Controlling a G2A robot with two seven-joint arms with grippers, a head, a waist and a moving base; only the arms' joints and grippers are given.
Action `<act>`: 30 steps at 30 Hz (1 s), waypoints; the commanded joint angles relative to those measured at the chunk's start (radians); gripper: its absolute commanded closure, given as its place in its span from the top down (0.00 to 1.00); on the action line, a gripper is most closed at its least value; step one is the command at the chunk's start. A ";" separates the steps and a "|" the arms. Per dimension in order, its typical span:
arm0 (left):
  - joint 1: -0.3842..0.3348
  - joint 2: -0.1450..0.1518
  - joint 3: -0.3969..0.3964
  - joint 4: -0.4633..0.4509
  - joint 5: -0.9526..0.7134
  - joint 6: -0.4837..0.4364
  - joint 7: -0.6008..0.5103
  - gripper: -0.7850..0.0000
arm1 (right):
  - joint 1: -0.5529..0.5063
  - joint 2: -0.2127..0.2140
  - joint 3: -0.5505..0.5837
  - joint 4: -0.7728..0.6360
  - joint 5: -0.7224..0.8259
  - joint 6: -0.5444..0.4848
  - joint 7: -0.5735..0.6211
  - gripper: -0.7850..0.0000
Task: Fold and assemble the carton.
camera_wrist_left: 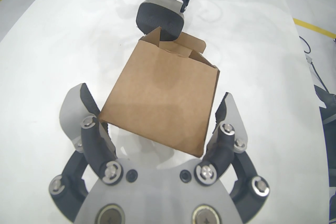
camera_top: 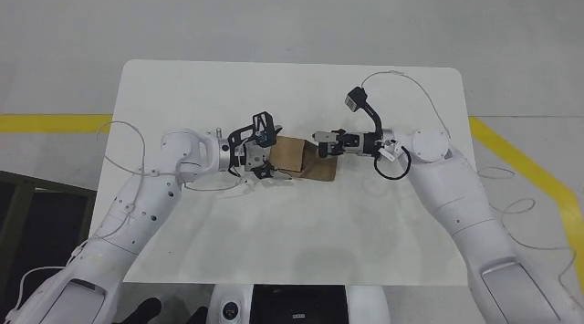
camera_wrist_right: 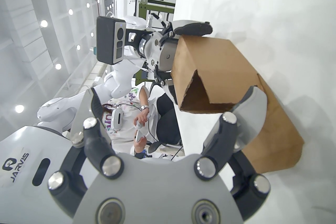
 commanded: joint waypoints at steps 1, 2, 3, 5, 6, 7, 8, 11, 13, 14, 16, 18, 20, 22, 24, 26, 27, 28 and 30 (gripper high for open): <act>0.006 0.001 -0.001 -0.008 0.001 0.001 -0.006 1.00 | 0.016 -0.005 -0.015 0.011 0.005 -0.004 0.032 1.00; 0.009 0.002 -0.003 -0.011 0.000 0.002 -0.008 1.00 | 0.021 -0.007 -0.021 0.015 0.010 -0.005 0.047 1.00; 0.010 0.002 -0.003 -0.013 0.001 0.001 -0.010 1.00 | 0.025 -0.009 -0.025 0.020 0.014 -0.005 0.060 1.00; 0.012 0.003 -0.006 -0.014 -0.001 0.002 -0.011 1.00 | 0.029 -0.010 -0.030 0.028 0.016 -0.001 0.076 1.00; 0.012 0.003 -0.008 -0.014 -0.001 0.001 -0.011 1.00 | 0.030 -0.010 -0.032 0.029 0.014 0.002 0.080 1.00; 0.012 0.004 -0.008 -0.014 -0.002 0.000 -0.012 1.00 | 0.029 -0.010 -0.033 0.030 0.014 0.003 0.082 1.00; 0.011 0.004 -0.009 -0.013 -0.002 0.002 -0.012 1.00 | 0.027 -0.010 -0.034 0.028 0.015 0.005 0.087 1.00; 0.011 0.004 -0.009 -0.012 0.001 0.004 -0.015 1.00 | 0.020 -0.011 -0.041 0.018 0.015 0.013 0.100 1.00; 0.011 0.004 -0.009 -0.012 0.004 0.006 -0.014 1.00 | 0.016 -0.011 -0.045 0.017 0.015 0.018 0.099 1.00; 0.012 0.003 -0.008 -0.012 0.006 0.008 -0.014 1.00 | 0.013 -0.012 -0.046 0.017 0.017 0.021 0.095 1.00; 0.012 0.003 -0.008 -0.012 0.008 0.012 -0.013 1.00 | 0.006 -0.013 -0.048 0.017 0.022 0.030 0.084 1.00; 0.014 0.003 -0.009 -0.011 0.009 0.018 -0.013 1.00 | -0.004 -0.014 -0.048 0.011 0.029 0.036 0.070 1.00; 0.014 0.003 -0.011 -0.010 0.008 0.025 -0.014 1.00 | -0.016 -0.014 -0.047 0.002 0.034 0.037 0.052 1.00; 0.015 0.003 -0.011 -0.010 0.007 0.030 -0.016 1.00 | -0.026 -0.013 -0.045 -0.011 0.036 0.038 0.041 1.00; 0.015 0.003 -0.011 -0.010 0.007 0.032 -0.018 1.00 | -0.040 -0.012 -0.042 -0.024 0.039 0.040 0.026 1.00; 0.015 0.003 -0.011 -0.011 0.006 0.031 -0.021 1.00 | -0.053 -0.011 -0.038 -0.037 0.039 0.043 0.008 1.00; 0.015 0.003 -0.011 -0.011 0.006 0.031 -0.022 1.00 | -0.061 -0.010 -0.035 -0.043 0.041 0.044 -0.005 1.00; 0.014 0.003 -0.011 -0.014 0.009 0.033 -0.022 1.00 | -0.068 -0.010 -0.033 -0.050 0.042 0.046 -0.017 1.00; 0.017 0.003 -0.010 -0.018 0.017 0.037 -0.018 1.00 | -0.084 -0.009 -0.031 -0.066 0.041 0.049 -0.040 1.00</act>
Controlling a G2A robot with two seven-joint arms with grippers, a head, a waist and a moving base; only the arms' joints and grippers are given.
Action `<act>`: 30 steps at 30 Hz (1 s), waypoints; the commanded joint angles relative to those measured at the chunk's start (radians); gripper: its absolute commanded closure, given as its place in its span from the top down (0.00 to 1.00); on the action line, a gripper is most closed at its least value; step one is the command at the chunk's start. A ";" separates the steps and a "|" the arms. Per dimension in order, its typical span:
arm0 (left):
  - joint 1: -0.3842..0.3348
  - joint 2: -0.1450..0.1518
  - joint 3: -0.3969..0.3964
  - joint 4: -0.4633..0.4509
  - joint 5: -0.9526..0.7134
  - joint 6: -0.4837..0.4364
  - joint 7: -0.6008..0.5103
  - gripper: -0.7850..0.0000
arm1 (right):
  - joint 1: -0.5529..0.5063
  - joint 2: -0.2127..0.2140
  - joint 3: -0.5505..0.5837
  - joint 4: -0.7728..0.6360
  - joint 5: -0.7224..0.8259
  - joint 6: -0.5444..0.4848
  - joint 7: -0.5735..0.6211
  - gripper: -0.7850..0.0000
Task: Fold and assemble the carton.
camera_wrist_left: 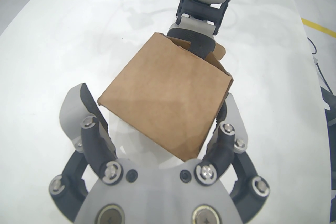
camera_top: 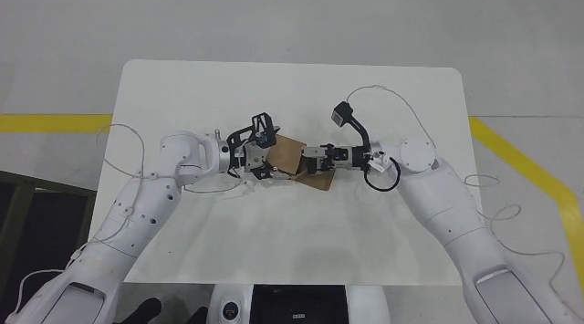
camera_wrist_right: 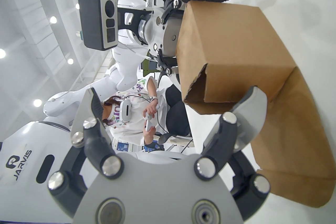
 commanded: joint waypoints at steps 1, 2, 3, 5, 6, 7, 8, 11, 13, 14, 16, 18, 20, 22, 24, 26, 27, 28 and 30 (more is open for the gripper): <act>0.003 0.000 0.000 -0.004 0.008 0.003 0.006 1.00 | -0.014 0.000 0.001 -0.015 -0.002 0.002 -0.023 1.00; 0.005 0.000 0.000 -0.004 0.010 0.007 0.008 1.00 | -0.021 0.000 0.001 -0.021 -0.003 0.005 -0.036 1.00; 0.006 0.000 0.000 -0.006 0.012 0.008 0.009 1.00 | -0.027 -0.001 0.000 -0.026 -0.004 0.006 -0.049 1.00; 0.008 0.000 0.000 -0.007 0.014 0.010 0.011 1.00 | -0.036 -0.002 -0.001 -0.033 -0.005 0.010 -0.075 1.00; 0.008 0.000 0.000 -0.007 0.015 0.010 0.012 1.00 | -0.038 -0.003 -0.002 -0.034 -0.005 0.011 -0.085 1.00; 0.009 0.000 -0.001 -0.007 0.015 0.010 0.012 1.00 | -0.041 -0.004 -0.003 -0.035 -0.006 0.011 -0.099 1.00; 0.009 0.000 -0.001 -0.007 0.016 0.011 0.012 1.00 | -0.044 -0.005 -0.004 -0.037 -0.007 0.011 -0.111 1.00; 0.010 0.000 -0.003 -0.008 0.013 0.013 0.010 1.00 | -0.049 -0.010 -0.008 -0.039 -0.009 0.004 -0.147 1.00; 0.011 0.001 -0.005 -0.007 0.011 0.015 0.008 1.00 | -0.051 -0.014 -0.012 -0.039 -0.009 -0.006 -0.171 1.00; 0.011 0.001 -0.005 -0.007 0.010 0.016 0.005 1.00 | -0.053 -0.015 -0.013 -0.039 -0.008 -0.012 -0.182 1.00; 0.012 0.001 -0.007 -0.008 0.006 0.017 0.004 1.00 | -0.055 -0.019 -0.014 -0.037 -0.007 -0.028 -0.209 1.00; 0.012 0.001 -0.008 -0.008 0.005 0.018 0.000 1.00 | -0.057 -0.022 -0.013 -0.033 -0.005 -0.041 -0.230 1.00; 0.014 0.001 -0.010 -0.008 0.002 0.019 -0.003 1.00 | -0.059 -0.024 -0.012 -0.032 -0.007 -0.051 -0.242 1.00; 0.016 0.002 -0.012 -0.008 -0.001 0.021 -0.007 1.00 | -0.060 -0.025 -0.013 -0.031 -0.006 -0.051 -0.246 1.00; 0.017 0.002 -0.012 -0.009 -0.003 0.023 -0.012 1.00 | -0.061 -0.028 -0.014 -0.032 -0.001 -0.055 -0.253 1.00; 0.018 0.001 -0.012 -0.010 -0.008 0.027 -0.015 1.00 | -0.061 -0.030 -0.017 -0.031 0.000 -0.055 -0.255 1.00; 0.018 0.001 -0.012 -0.011 -0.009 0.028 -0.017 1.00 | -0.060 -0.032 -0.019 -0.030 0.000 -0.055 -0.256 1.00; 0.018 0.001 -0.012 -0.010 -0.011 0.031 -0.019 1.00 | -0.060 -0.033 -0.021 -0.028 0.001 -0.055 -0.257 1.00; 0.018 0.000 -0.011 -0.012 -0.014 0.035 -0.025 1.00 | -0.058 -0.036 -0.023 -0.024 0.002 -0.057 -0.260 1.00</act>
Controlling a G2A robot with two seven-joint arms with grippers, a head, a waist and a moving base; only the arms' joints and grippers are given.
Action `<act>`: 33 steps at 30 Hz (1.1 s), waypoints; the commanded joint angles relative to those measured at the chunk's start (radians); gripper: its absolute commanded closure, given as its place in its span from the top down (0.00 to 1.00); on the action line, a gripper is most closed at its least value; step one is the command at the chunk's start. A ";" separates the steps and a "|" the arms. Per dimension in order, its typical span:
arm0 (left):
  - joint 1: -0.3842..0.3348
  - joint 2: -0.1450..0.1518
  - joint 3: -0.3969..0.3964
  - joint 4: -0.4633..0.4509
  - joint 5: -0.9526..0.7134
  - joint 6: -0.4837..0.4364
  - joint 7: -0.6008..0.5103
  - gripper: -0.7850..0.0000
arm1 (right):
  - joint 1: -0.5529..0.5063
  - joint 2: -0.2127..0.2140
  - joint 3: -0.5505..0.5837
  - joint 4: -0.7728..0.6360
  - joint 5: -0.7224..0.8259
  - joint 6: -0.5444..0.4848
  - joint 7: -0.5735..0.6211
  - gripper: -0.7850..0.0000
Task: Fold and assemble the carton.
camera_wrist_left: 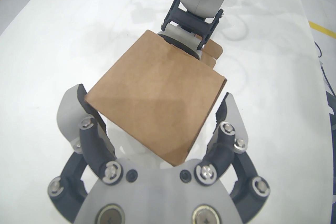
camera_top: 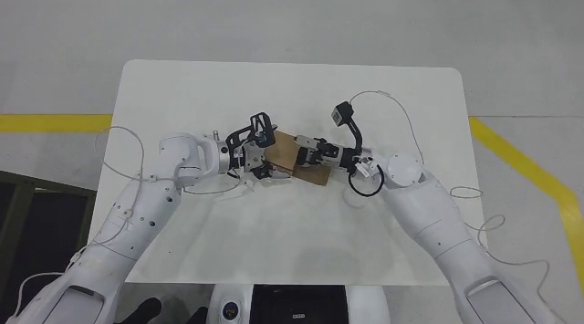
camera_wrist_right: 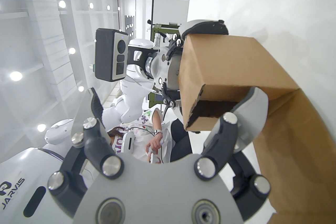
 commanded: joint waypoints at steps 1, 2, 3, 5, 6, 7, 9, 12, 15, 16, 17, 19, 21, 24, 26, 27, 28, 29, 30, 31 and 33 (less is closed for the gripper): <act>0.000 -0.001 0.002 0.000 -0.002 0.003 -0.007 1.00 | 0.001 -0.002 -0.001 0.003 0.002 -0.003 -0.003 1.00; 0.000 -0.001 0.002 0.000 -0.006 0.005 -0.010 1.00 | 0.002 -0.003 -0.001 0.006 0.003 -0.005 -0.004 1.00; 0.000 -0.001 0.003 0.001 -0.008 0.007 -0.014 1.00 | 0.002 -0.004 -0.001 0.008 0.005 -0.008 -0.006 1.00; 0.000 -0.002 0.004 0.003 -0.015 0.010 -0.023 1.00 | 0.002 -0.005 0.002 0.012 0.008 -0.012 -0.004 1.00; -0.001 -0.002 0.005 0.003 -0.018 0.011 -0.026 1.00 | 0.003 -0.004 0.007 0.013 0.010 -0.013 0.000 1.00; -0.002 -0.003 0.005 0.004 -0.023 0.014 -0.029 1.00 | 0.003 -0.002 0.013 0.013 0.012 -0.012 0.008 1.00; -0.003 -0.003 0.004 0.007 -0.030 0.016 -0.034 1.00 | 0.006 0.005 0.030 0.009 0.010 0.001 0.047 1.00; -0.006 -0.004 0.001 0.011 -0.041 0.020 -0.039 1.00 | -0.001 0.022 0.068 -0.013 -0.005 0.023 0.093 1.00; -0.007 -0.004 -0.001 0.016 -0.056 0.025 -0.045 1.00 | -0.020 0.043 0.115 -0.054 -0.039 0.053 0.124 1.00; -0.008 -0.005 -0.001 0.017 -0.061 0.027 -0.047 1.00 | -0.027 0.050 0.132 -0.071 -0.052 0.065 0.133 1.00; -0.008 -0.005 -0.001 0.017 -0.065 0.029 -0.049 1.00 | -0.037 0.057 0.150 -0.089 -0.064 0.074 0.139 1.00; -0.008 -0.006 -0.002 0.018 -0.074 0.032 -0.053 1.00 | -0.060 0.072 0.182 -0.129 -0.086 0.102 0.163 1.00; -0.008 -0.006 -0.002 0.017 -0.078 0.034 -0.056 1.00 | -0.085 0.087 0.216 -0.167 -0.114 0.132 0.186 1.00; -0.007 -0.006 -0.003 0.016 -0.082 0.038 -0.061 1.00 | -0.126 0.109 0.269 -0.217 -0.147 0.174 0.211 1.00; -0.006 -0.006 -0.004 0.016 -0.085 0.042 -0.065 1.00 | -0.154 0.120 0.298 -0.241 -0.164 0.197 0.217 1.00; -0.005 -0.006 -0.004 0.016 -0.088 0.043 -0.066 1.00 | -0.168 0.124 0.310 -0.250 -0.169 0.205 0.215 1.00; -0.005 -0.006 -0.004 0.016 -0.091 0.045 -0.068 1.00 | -0.180 0.128 0.317 -0.257 -0.172 0.211 0.212 1.00; -0.005 -0.006 -0.004 0.015 -0.092 0.046 -0.069 1.00 | -0.191 0.130 0.323 -0.261 -0.177 0.218 0.206 1.00; -0.005 -0.006 -0.004 0.014 -0.093 0.046 -0.071 1.00 | -0.198 0.132 0.324 -0.264 -0.188 0.221 0.198 1.00; -0.004 -0.007 -0.005 0.014 -0.095 0.048 -0.071 1.00 | -0.205 0.132 0.322 -0.265 -0.189 0.221 0.191 1.00; -0.003 -0.007 -0.004 0.009 -0.091 0.048 -0.071 1.00 | -0.208 0.131 0.308 -0.256 -0.197 0.218 0.181 1.00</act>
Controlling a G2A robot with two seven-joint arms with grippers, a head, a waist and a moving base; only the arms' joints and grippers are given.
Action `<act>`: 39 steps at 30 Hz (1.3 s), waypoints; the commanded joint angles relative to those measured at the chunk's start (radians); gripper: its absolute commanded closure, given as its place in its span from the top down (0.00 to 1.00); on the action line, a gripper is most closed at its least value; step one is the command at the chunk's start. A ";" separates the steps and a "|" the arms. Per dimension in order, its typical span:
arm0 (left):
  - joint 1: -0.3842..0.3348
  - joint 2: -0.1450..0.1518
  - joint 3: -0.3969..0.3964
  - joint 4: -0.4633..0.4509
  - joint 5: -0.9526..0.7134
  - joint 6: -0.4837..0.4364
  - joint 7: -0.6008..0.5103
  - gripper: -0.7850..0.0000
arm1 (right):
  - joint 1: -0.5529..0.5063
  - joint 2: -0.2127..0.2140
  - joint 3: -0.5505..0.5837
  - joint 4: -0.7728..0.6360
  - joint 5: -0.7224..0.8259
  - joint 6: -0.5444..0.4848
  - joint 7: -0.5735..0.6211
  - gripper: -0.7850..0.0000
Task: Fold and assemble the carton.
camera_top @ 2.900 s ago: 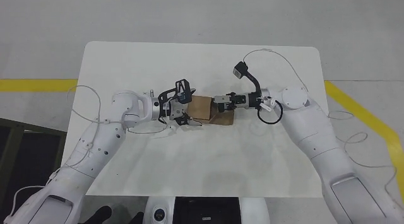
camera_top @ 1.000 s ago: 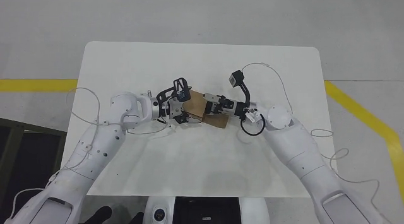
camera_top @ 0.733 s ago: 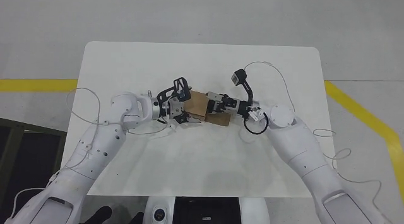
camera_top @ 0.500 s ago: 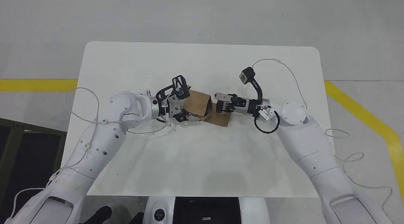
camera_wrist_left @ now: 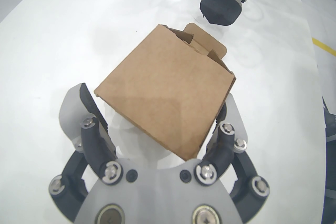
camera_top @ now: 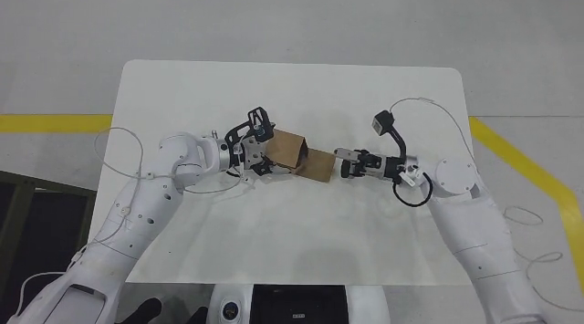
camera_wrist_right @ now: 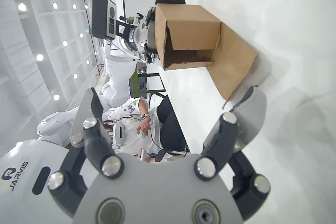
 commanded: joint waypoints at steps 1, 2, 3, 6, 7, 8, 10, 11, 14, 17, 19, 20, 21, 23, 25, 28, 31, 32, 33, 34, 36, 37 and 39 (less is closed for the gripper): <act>0.001 0.000 0.000 -0.003 0.005 0.000 0.001 1.00 | 0.003 -0.003 -0.017 0.013 -0.005 -0.006 -0.012 1.00; 0.002 0.000 0.000 -0.004 0.006 0.000 0.002 1.00 | 0.005 -0.006 -0.027 0.025 0.007 -0.010 -0.016 1.00; 0.003 0.000 0.000 -0.004 0.006 0.000 0.002 1.00 | 0.010 -0.008 -0.039 0.037 0.011 -0.018 -0.019 1.00; 0.003 0.000 -0.001 -0.006 0.009 0.002 0.002 1.00 | 0.029 -0.017 -0.069 0.077 0.034 -0.044 -0.021 1.00; 0.004 0.000 -0.001 -0.007 0.011 0.003 0.003 1.00 | 0.036 -0.019 -0.079 0.090 0.035 -0.050 -0.022 1.00; 0.004 0.000 -0.002 -0.008 0.012 0.003 0.004 1.00 | 0.044 -0.022 -0.088 0.102 0.039 -0.056 -0.021 1.00; 0.005 0.000 -0.002 -0.007 0.011 0.003 0.004 1.00 | 0.058 -0.026 -0.106 0.129 0.044 -0.065 -0.020 1.00; 0.005 0.000 -0.002 -0.007 0.010 0.002 0.003 1.00 | 0.066 -0.029 -0.113 0.141 0.049 -0.069 -0.019 1.00; 0.005 0.000 -0.003 -0.007 0.009 0.002 0.001 1.00 | 0.083 -0.038 -0.133 0.171 0.092 -0.087 -0.011 1.00; 0.006 0.000 -0.002 -0.008 0.010 0.002 0.000 1.00 | 0.103 -0.046 -0.145 0.196 0.149 -0.115 0.002 1.00; 0.006 0.000 -0.001 -0.008 0.011 0.002 0.000 1.00 | 0.110 -0.051 -0.147 0.193 0.194 -0.141 0.013 1.00; 0.006 0.000 -0.001 -0.009 0.011 0.002 0.000 1.00 | 0.114 -0.052 -0.147 0.191 0.207 -0.149 0.022 1.00; 0.006 0.000 -0.001 -0.009 0.011 0.002 0.000 1.00 | 0.115 -0.053 -0.146 0.190 0.229 -0.155 0.032 1.00; 0.006 0.000 -0.001 -0.009 0.013 0.002 -0.001 1.00 | 0.119 -0.054 -0.146 0.198 0.250 -0.162 0.051 1.00; 0.007 0.000 -0.001 -0.008 0.014 0.003 -0.001 1.00 | 0.127 -0.054 -0.146 0.220 0.242 -0.164 0.052 1.00; 0.007 -0.001 0.000 -0.009 0.013 0.000 -0.003 1.00 | 0.136 -0.058 -0.155 0.243 0.251 -0.173 0.048 1.00; 0.008 -0.001 0.000 -0.010 0.015 0.000 -0.001 1.00 | 0.143 -0.066 -0.163 0.240 0.301 -0.209 0.063 1.00; 0.008 -0.001 0.000 -0.011 0.016 0.001 -0.001 1.00 | 0.148 -0.067 -0.166 0.244 0.309 -0.215 0.071 1.00; 0.008 -0.001 0.000 -0.011 0.018 0.001 -0.002 1.00 | 0.154 -0.069 -0.170 0.246 0.312 -0.221 0.083 1.00; 0.008 -0.001 0.000 -0.011 0.019 0.001 -0.002 1.00 | 0.160 -0.070 -0.174 0.247 0.319 -0.228 0.099 1.00; 0.009 -0.001 -0.001 -0.012 0.020 0.001 -0.002 1.00 | 0.173 -0.073 -0.181 0.257 0.329 -0.235 0.131 1.00; 0.009 -0.001 -0.001 -0.012 0.020 0.000 -0.002 1.00 | 0.185 -0.073 -0.187 0.263 0.314 -0.239 0.147 1.00; 0.010 0.000 -0.002 -0.011 0.019 0.001 0.000 1.00 | 0.199 -0.075 -0.194 0.274 0.311 -0.240 0.161 1.00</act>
